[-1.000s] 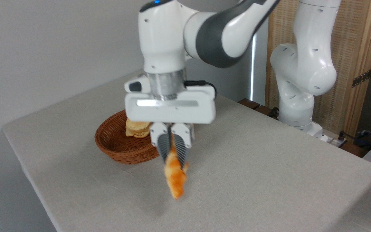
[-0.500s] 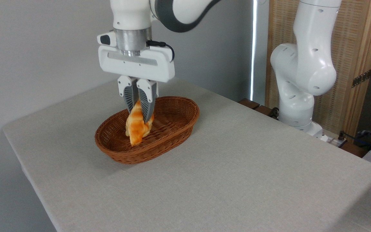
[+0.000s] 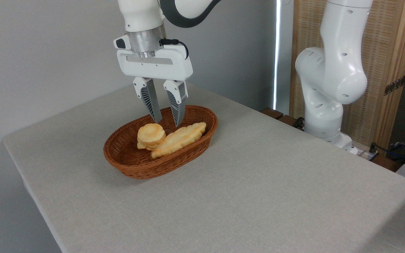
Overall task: Put bread into the basket
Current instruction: 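Lower the bread into the basket, open the gripper, and raise it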
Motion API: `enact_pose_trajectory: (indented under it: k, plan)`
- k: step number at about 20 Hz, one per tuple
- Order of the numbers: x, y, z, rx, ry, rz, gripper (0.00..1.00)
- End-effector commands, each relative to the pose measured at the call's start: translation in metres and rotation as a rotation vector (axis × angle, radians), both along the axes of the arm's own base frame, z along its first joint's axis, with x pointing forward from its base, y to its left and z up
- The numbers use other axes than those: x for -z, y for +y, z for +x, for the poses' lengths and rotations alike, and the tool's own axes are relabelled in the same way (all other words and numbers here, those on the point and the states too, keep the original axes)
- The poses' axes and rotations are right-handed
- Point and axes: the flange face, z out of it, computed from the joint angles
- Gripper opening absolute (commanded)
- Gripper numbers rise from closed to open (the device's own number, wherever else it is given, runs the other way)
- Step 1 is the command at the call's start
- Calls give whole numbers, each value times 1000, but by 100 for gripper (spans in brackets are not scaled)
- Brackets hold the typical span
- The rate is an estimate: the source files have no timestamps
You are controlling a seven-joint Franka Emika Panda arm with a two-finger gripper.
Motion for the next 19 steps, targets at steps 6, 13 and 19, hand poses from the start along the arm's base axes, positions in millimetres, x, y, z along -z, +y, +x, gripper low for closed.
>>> enact_pose_trajectory:
  k: [6,13,19]
  plan:
    - [-49,83,6,264,111,-2,100]
    - [-84,173,20,302,48,-42,100]
    - [-93,203,24,244,13,-55,100]
